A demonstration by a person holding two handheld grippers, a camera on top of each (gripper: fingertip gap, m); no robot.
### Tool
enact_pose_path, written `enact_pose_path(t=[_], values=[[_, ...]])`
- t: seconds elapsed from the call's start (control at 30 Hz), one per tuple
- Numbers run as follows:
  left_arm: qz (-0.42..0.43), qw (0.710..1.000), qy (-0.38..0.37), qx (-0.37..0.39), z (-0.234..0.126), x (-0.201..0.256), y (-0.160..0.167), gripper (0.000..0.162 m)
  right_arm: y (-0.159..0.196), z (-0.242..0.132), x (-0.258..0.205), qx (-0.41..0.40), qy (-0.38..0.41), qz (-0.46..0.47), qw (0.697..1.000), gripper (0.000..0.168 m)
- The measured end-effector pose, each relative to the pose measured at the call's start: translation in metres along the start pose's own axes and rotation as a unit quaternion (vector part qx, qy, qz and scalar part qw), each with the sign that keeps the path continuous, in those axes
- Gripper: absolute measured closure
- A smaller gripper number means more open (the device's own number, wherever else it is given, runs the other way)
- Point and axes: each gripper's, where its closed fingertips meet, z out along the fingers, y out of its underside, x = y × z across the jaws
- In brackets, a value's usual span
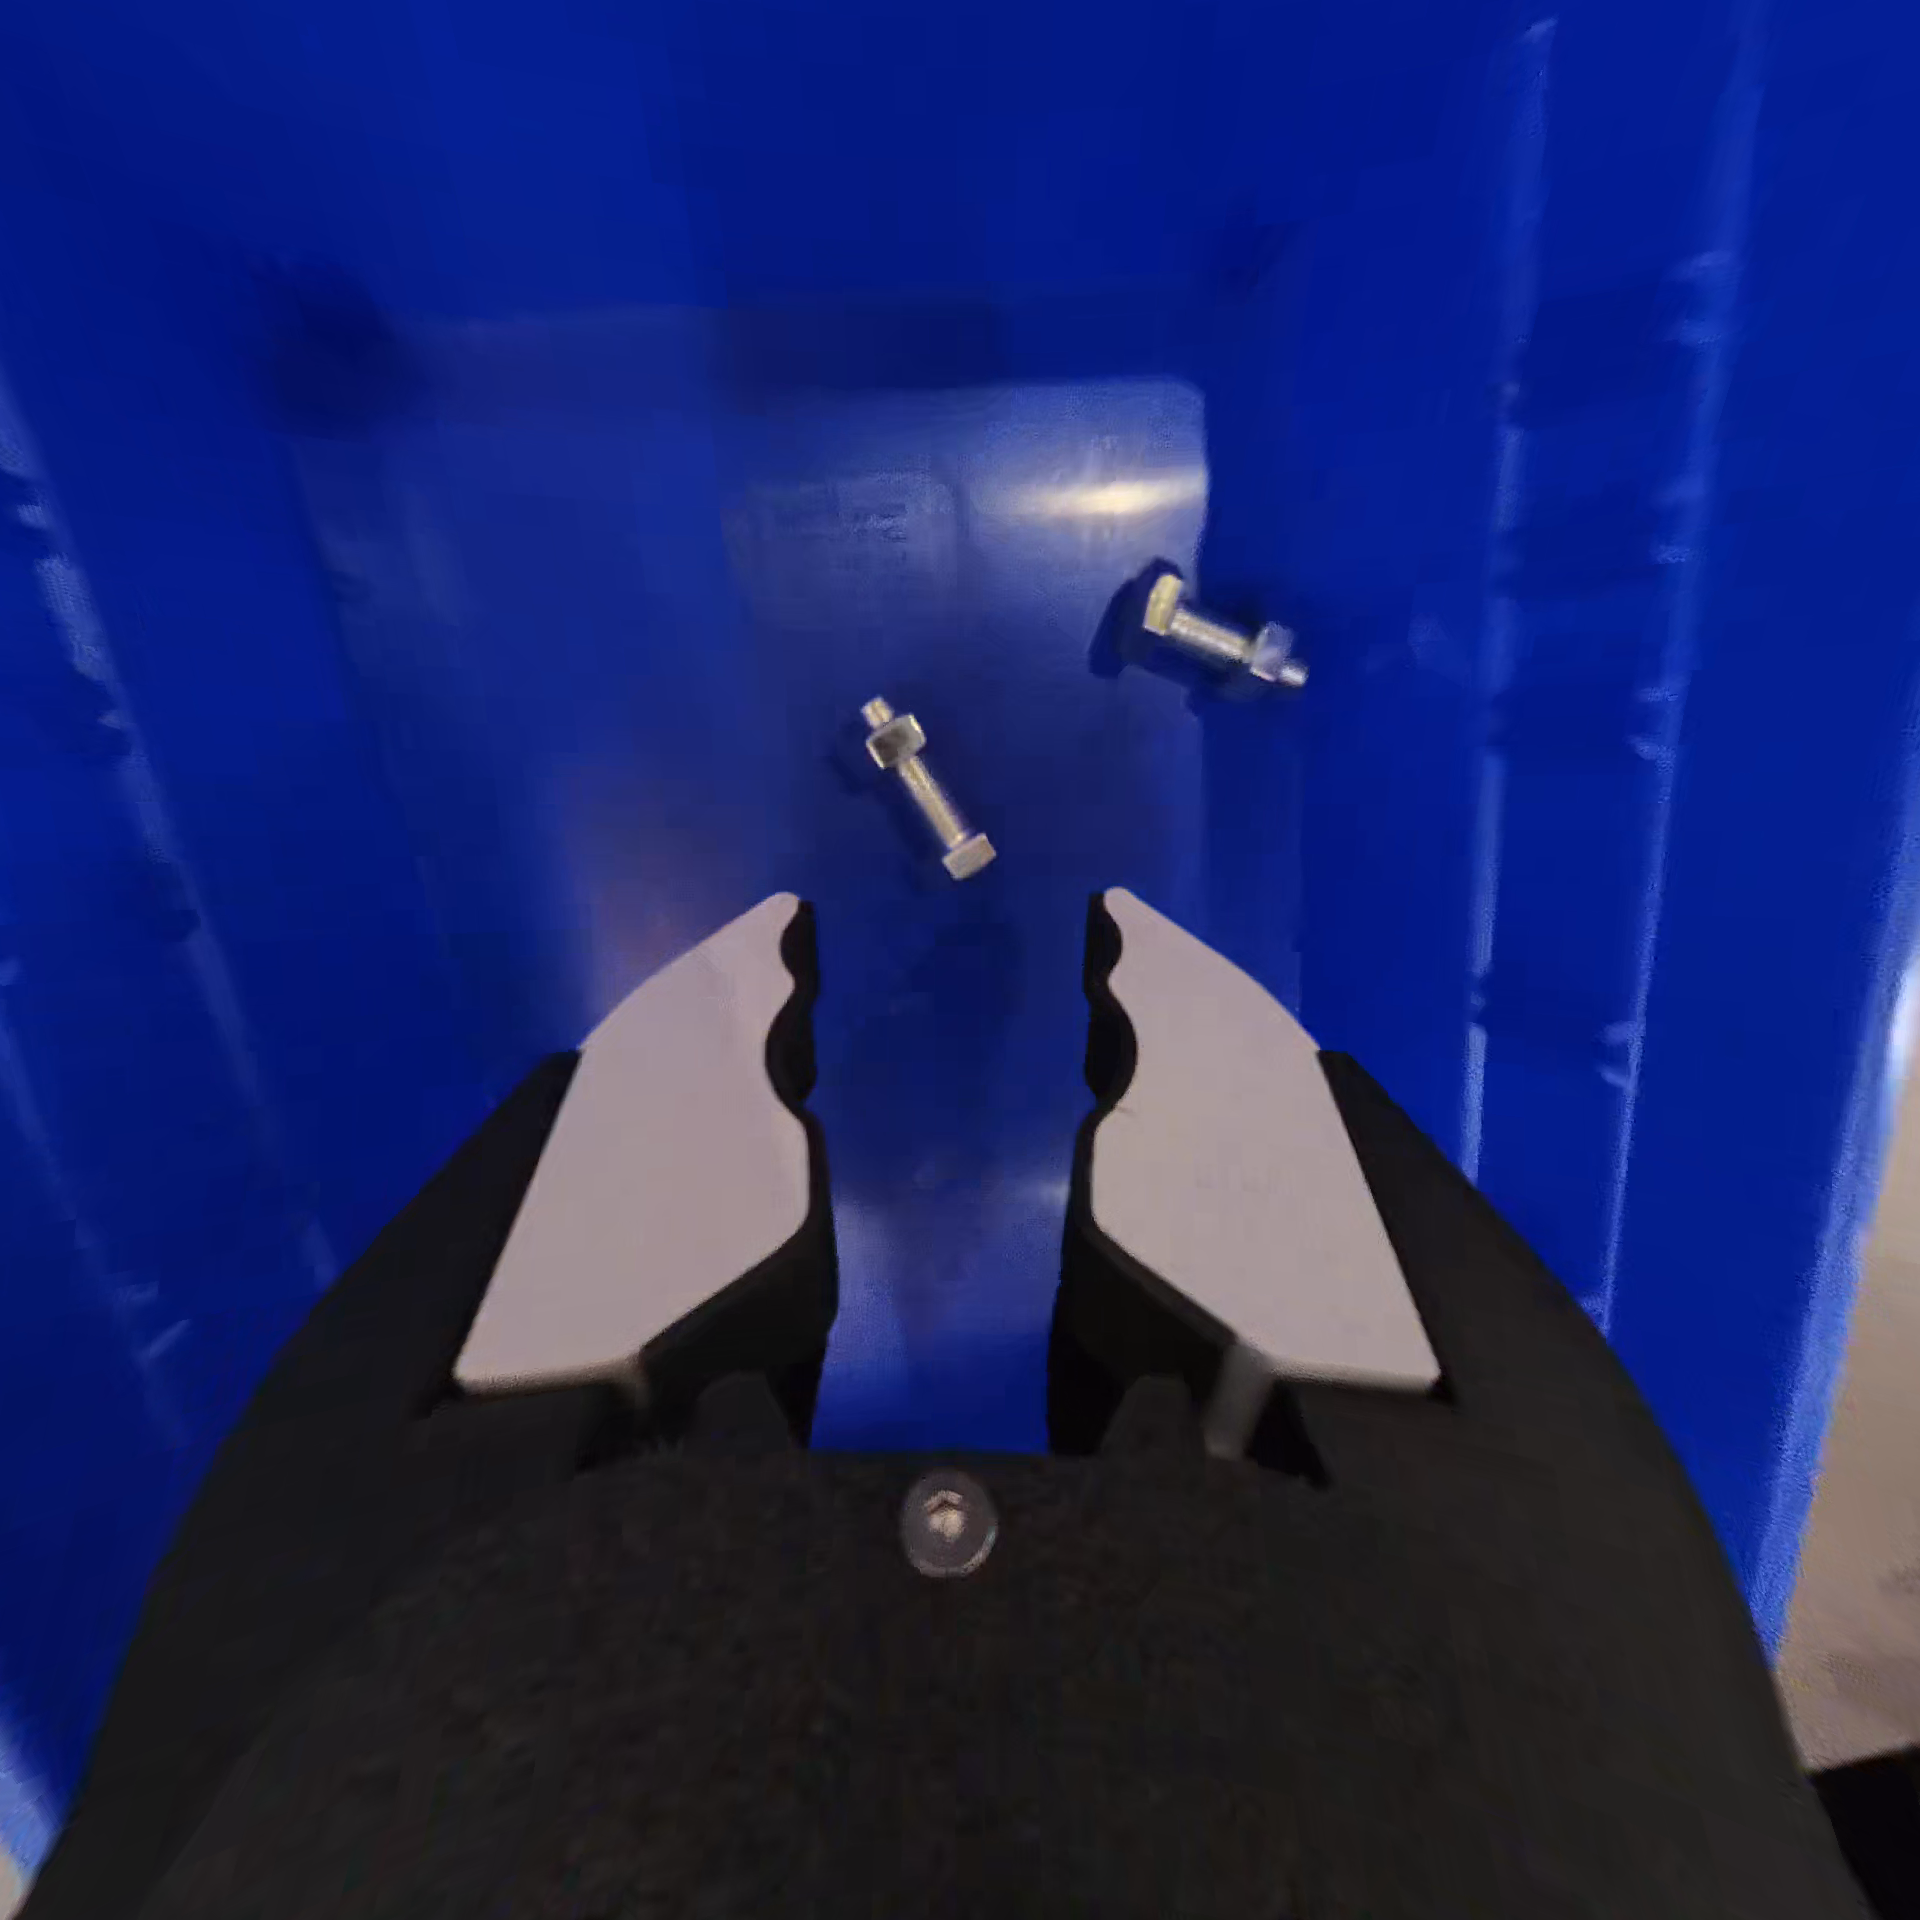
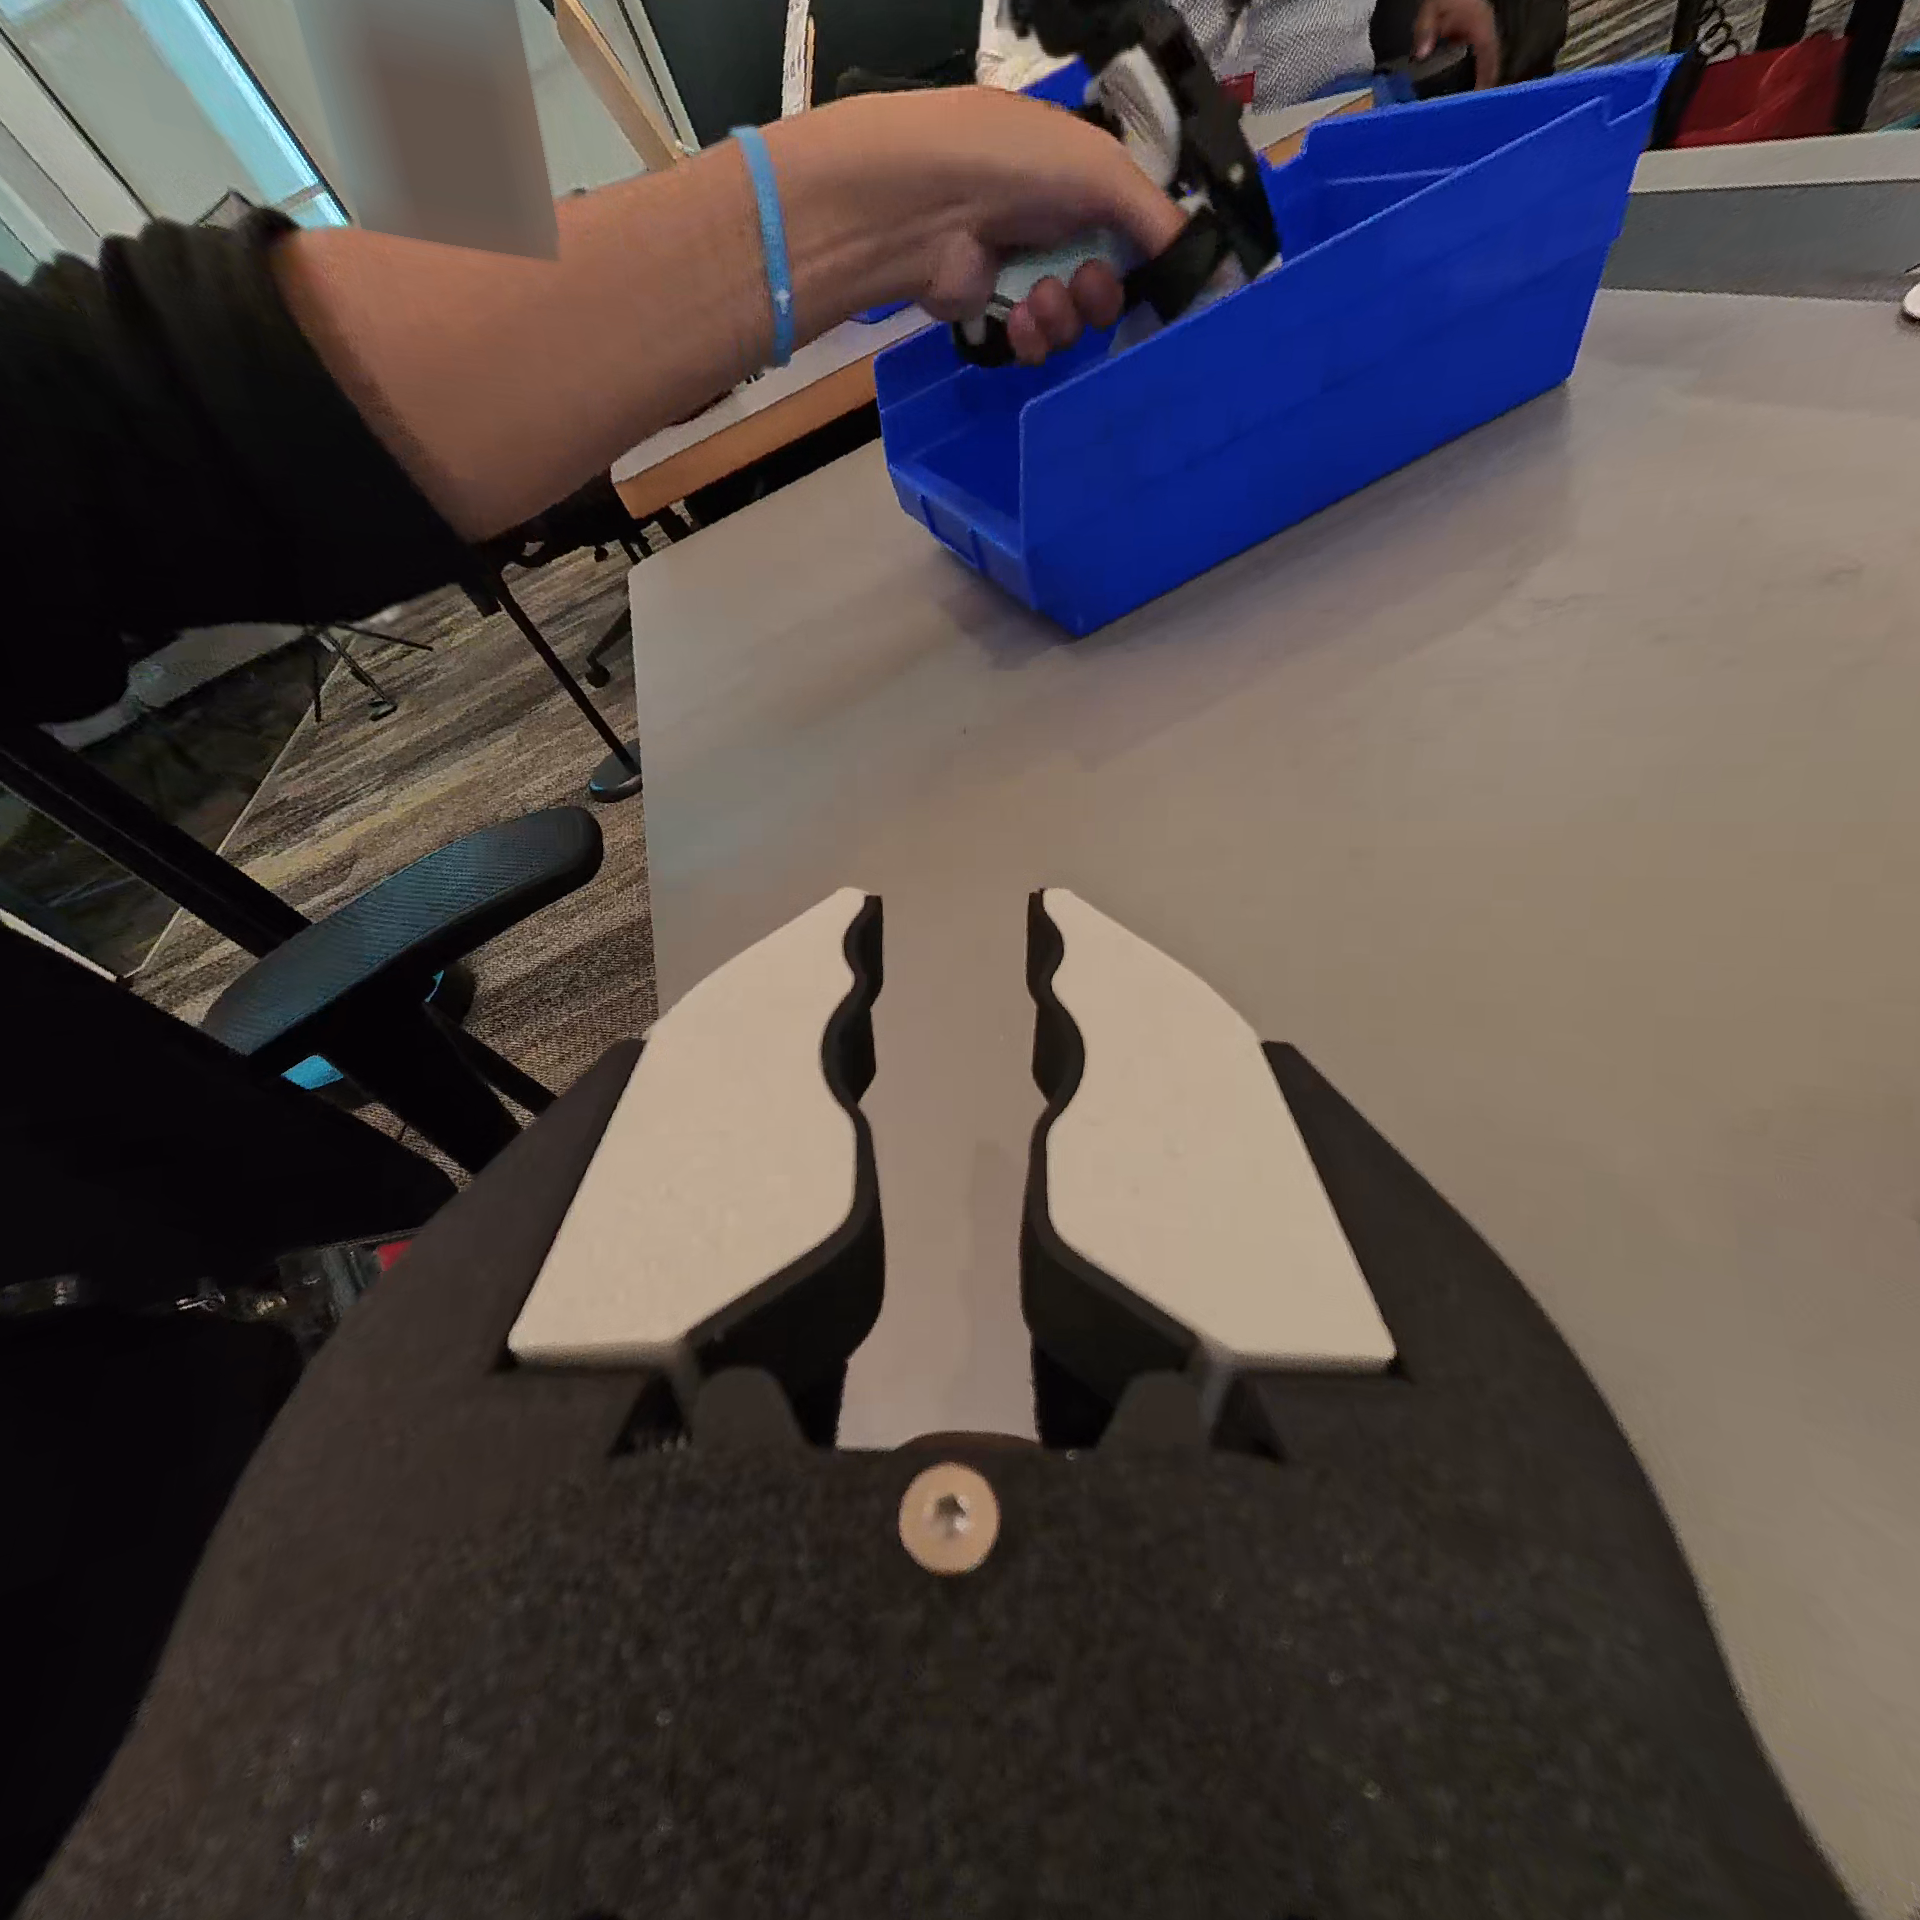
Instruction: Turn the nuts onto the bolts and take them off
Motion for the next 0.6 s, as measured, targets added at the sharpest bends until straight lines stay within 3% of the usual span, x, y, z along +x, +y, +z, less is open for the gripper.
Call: enact_pose_path(t=[0.2, 0.33, 0.5, 0.6], values=[[-0.063, 0.997, 0.002, -0.036, 0.026, -0.010, -0.007, 0.120, -0.001, -0.006, 0.001, 0.003, -0.005, 0.010, 1.000, 0.143], [-0.065, 0.997, 0.024, -0.036, 0.029, -0.006, -0.011, 0.153, 0.000, -0.008, 0.001, -0.002, -0.003, 0.007, 1.000, 0.143], [0.001, 0.999, -0.013, -0.035, 0.023, -0.016, -0.003, 0.153, 0.003, -0.008, 0.005, -0.009, 0.008, 0.000, 1.000, 0.144], [0.048, 0.999, 0.021, 0.013, 0.009, -0.012, -0.002, 0.153, 0.003, -0.010, 0.010, -0.006, 0.013, 0.007, 1.000, 0.144]])
